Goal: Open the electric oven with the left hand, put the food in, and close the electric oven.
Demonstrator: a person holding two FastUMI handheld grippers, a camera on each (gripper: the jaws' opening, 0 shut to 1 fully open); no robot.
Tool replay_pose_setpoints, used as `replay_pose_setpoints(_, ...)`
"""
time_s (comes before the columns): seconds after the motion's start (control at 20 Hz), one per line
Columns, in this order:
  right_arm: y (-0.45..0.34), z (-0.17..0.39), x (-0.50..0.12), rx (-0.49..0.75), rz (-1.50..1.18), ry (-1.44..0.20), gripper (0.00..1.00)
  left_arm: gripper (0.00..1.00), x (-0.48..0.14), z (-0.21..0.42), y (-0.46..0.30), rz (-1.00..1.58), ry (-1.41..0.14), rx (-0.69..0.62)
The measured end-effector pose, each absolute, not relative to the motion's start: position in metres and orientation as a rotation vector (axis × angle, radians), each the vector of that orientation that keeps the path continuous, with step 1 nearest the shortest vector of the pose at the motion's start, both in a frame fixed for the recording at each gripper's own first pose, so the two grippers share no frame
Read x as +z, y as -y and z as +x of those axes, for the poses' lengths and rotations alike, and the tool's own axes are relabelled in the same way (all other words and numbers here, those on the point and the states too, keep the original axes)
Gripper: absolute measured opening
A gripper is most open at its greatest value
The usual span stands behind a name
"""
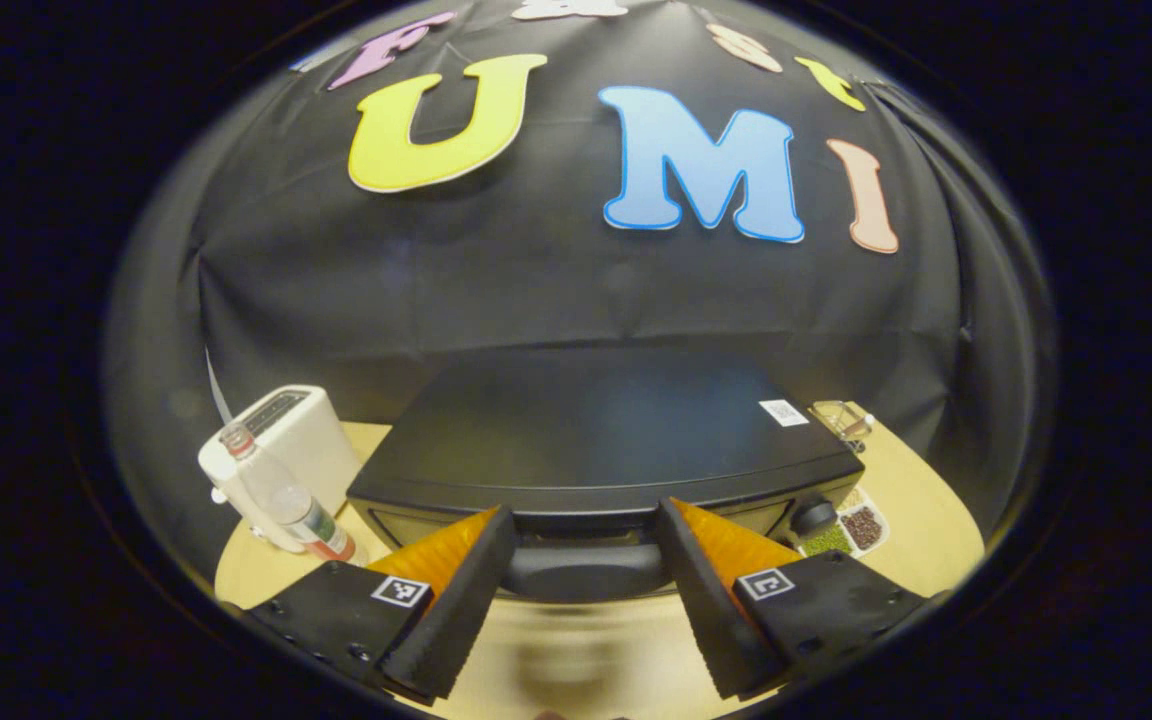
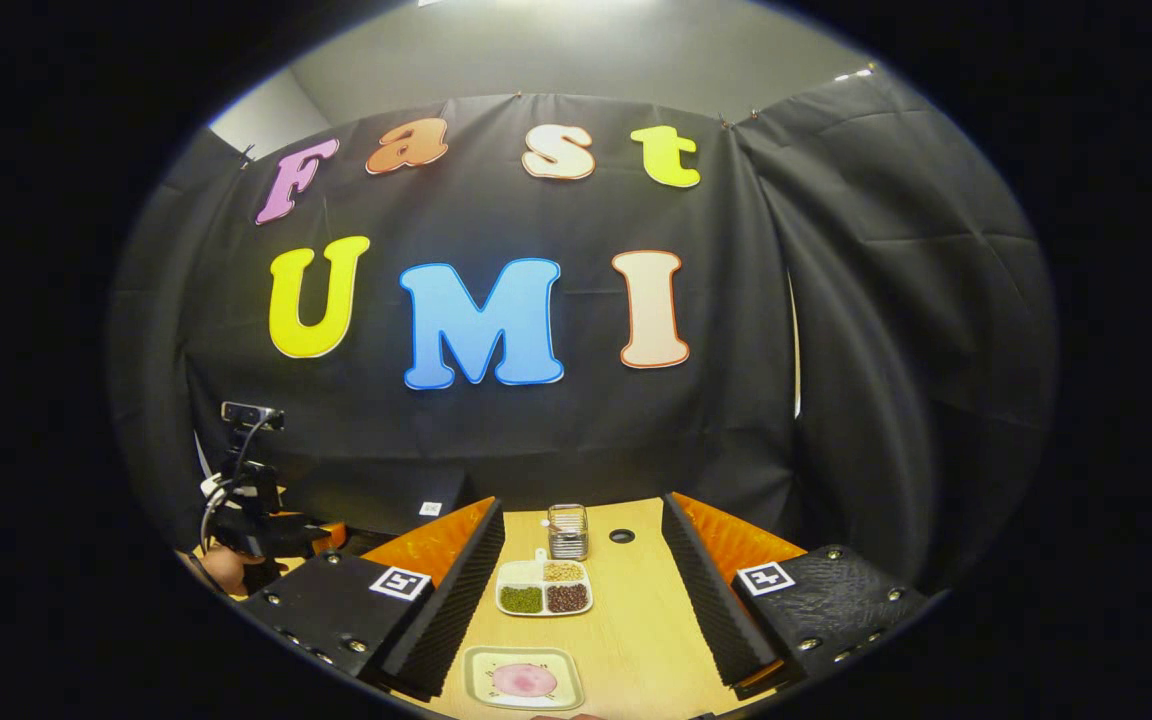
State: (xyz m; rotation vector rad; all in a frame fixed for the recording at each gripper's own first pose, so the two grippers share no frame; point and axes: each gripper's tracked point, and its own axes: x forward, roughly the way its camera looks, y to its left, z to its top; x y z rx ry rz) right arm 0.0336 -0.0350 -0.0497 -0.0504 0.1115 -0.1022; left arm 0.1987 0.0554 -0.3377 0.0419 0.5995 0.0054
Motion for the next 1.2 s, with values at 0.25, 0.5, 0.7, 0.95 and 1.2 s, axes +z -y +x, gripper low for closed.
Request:
replay_pose_setpoints(0.25, 0.032, 0.034, -0.052, -0.106, -0.022, -0.112, 0.96, 0.96, -0.338, 0.198, -0.055, 0.044, -0.582, 0.012)
replay_pose_setpoints(0.5, 0.023, 0.032, -0.051, -0.092, -0.014, -0.105, 0.96, 0.97, -0.341, 0.178, -0.055, 0.045, -0.606, 0.02)
replay_pose_setpoints(0.7, 0.019, 0.027, -0.056, -0.081, -0.004, -0.12, 0.96, 0.97, -0.346, 0.148, -0.054, 0.062, -0.618, 0.005)
replay_pose_setpoints(0.95, 0.013, 0.022, -0.061, -0.067, -0.004, -0.146, 0.96, 0.97, -0.36, 0.117, -0.051, 0.082, -0.656, -0.006)
replay_pose_setpoints(1.2, 0.005, 0.016, -0.067, -0.044, -0.02, -0.169, 0.96, 1.0, -0.377, 0.088, -0.051, 0.087, -0.697, -0.015)
